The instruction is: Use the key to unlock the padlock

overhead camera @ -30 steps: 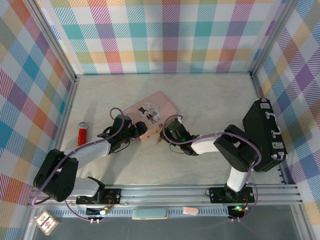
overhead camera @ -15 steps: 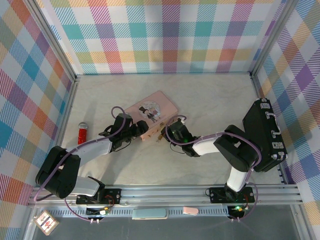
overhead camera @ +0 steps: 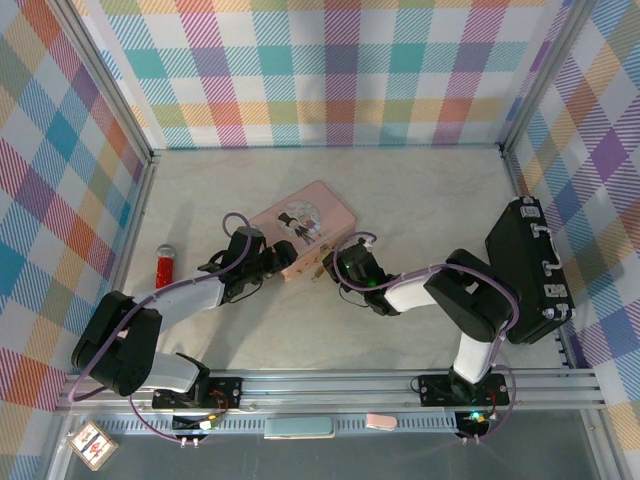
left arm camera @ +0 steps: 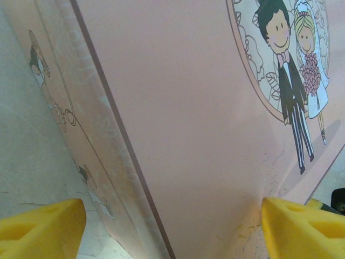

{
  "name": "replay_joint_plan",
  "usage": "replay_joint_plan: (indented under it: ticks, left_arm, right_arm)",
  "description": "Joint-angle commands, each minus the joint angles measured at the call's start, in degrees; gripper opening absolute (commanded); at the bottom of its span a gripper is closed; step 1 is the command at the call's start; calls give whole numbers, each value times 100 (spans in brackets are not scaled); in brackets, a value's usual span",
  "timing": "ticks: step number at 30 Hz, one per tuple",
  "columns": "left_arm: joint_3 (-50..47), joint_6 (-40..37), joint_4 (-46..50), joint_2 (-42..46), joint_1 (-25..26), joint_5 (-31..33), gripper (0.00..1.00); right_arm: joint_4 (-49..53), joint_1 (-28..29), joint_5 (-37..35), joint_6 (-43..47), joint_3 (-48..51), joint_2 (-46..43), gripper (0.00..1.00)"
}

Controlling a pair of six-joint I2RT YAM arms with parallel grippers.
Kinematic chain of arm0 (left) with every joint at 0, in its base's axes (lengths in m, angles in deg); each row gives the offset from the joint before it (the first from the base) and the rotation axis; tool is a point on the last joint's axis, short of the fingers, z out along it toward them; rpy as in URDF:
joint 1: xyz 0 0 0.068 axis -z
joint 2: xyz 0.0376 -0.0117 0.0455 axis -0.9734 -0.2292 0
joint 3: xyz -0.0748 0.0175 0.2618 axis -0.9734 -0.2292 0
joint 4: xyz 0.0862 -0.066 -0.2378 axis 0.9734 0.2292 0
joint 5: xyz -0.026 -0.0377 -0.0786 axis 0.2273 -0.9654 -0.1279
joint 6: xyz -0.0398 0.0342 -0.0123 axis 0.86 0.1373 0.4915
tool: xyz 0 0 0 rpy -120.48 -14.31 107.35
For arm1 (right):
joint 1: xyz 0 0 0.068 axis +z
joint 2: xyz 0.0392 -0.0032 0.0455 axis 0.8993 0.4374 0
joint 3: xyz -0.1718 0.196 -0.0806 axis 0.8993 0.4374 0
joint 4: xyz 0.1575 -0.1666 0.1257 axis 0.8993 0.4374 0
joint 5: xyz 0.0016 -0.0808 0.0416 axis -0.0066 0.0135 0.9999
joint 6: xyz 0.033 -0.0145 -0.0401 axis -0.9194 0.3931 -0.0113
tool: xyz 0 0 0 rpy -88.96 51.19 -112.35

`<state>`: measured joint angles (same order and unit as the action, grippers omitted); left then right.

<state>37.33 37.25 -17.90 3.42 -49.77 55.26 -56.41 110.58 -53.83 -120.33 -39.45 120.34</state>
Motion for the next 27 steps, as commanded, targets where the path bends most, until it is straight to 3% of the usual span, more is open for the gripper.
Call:
replay_joint_plan:
  ticks: [1, 27]
  left_arm:
    - [-138, -23, 725, -208, 35, 201, 82]
    - [-129, -1, 745, -235, 35, 187, 82]
  right_arm:
    - [-74, -117, -624, -326, 54, 79, 0]
    - [-207, -208, -887, -322, 109, -50, 0]
